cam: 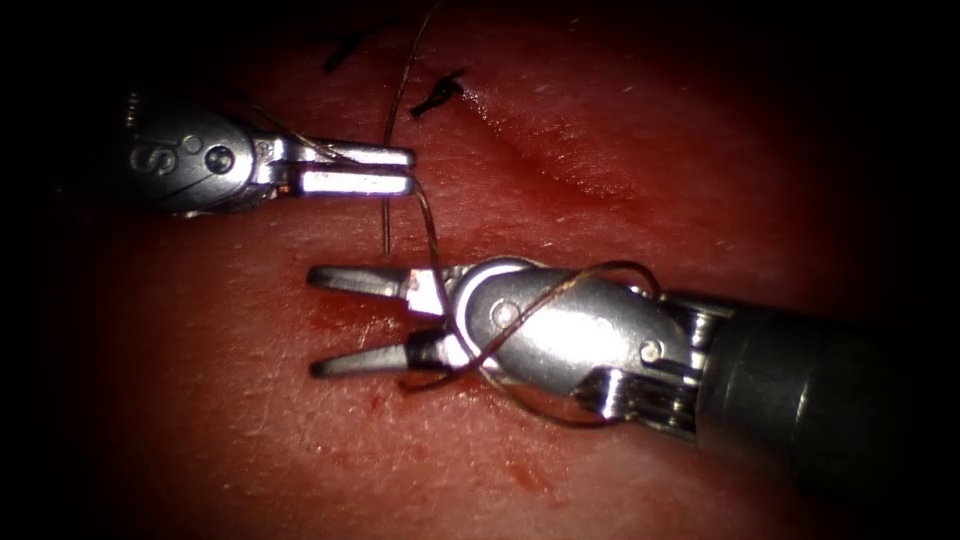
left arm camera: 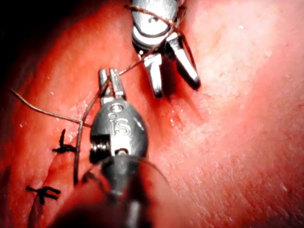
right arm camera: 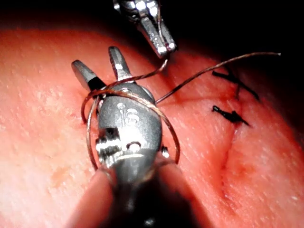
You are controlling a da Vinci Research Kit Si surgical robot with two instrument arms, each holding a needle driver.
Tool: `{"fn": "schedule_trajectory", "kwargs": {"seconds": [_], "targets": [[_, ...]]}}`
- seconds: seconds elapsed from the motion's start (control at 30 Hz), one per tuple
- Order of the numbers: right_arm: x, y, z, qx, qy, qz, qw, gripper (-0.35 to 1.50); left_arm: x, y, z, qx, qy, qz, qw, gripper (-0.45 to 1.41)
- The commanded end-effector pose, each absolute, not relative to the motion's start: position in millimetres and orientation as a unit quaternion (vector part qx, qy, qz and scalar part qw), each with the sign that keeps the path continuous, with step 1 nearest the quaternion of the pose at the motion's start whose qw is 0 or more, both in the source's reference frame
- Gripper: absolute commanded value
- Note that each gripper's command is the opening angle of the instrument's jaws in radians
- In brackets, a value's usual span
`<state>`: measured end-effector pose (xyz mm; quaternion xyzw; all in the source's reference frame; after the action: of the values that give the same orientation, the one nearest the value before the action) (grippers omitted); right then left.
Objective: Wound Closure
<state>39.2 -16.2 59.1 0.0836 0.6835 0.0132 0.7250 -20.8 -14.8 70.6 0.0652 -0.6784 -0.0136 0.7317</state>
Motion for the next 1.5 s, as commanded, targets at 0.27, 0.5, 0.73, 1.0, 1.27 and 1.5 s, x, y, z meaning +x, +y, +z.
{"fn": "schedule_trajectory", "kwargs": {"seconds": [0.27, 0.5, 0.73, 1.0, 1.27, 1.5], "targets": [[39.6, -16.6, 59.0, 0.068, 0.732, 0.029, 0.677, 0.12, -20.2, -15.0, 72.0, 0.063, -0.681, -0.022, 0.730, -0.45], [39.1, -16.5, 58.9, 0.059, 0.755, 0.055, 0.651, 0.10, -19.0, -17.9, 73.8, 0.064, -0.682, -0.029, 0.728, -0.45], [38.2, -15.5, 58.5, 0.055, 0.763, 0.079, 0.640, 0.31, -17.7, -21.0, 75.5, 0.068, -0.676, -0.037, 0.733, -0.45], [37.9, -14.1, 58.1, 0.037, 0.751, 0.113, 0.649, 0.59, -18.3, -24.4, 75.3, 0.064, -0.671, -0.040, 0.738, -0.45], [37.5, -13.2, 59.0, 0.017, 0.709, 0.158, 0.687, 0.78, -19.2, -26.0, 72.2, 0.070, -0.673, -0.047, 0.735, -0.45], [37.1, -13.3, 61.0, 0.028, 0.664, 0.202, 0.720, 0.74, -19.5, -26.5, 69.5, 0.076, -0.674, -0.054, 0.733, -0.45]]}}
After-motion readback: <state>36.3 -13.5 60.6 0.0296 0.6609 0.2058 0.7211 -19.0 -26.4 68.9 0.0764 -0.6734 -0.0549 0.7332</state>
